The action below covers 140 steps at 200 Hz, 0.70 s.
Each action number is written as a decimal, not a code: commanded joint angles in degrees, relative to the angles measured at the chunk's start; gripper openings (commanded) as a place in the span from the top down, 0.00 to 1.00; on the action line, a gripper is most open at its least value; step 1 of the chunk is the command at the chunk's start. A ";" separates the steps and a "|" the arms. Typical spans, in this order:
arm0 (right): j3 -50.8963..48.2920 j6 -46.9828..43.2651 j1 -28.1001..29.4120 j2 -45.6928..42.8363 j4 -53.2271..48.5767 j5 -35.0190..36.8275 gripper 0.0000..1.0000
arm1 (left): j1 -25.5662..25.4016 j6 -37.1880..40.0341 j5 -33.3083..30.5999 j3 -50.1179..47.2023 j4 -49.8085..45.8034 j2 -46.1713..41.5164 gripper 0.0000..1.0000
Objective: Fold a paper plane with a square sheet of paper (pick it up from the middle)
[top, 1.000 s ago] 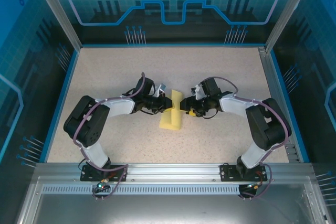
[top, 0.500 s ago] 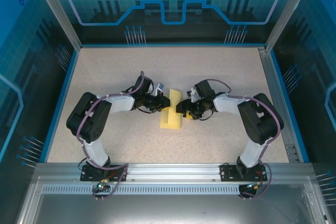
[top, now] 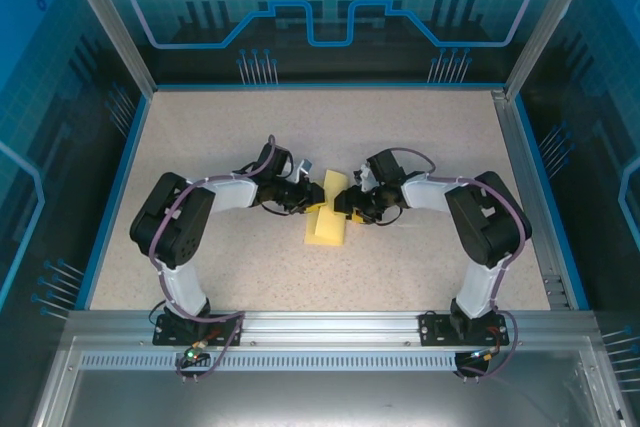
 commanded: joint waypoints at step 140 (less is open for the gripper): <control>17.46 -8.31 5.74 6.71 -24.43 12.21 0.35 | 1.74 1.21 -21.45 -4.68 -15.24 -19.19 0.64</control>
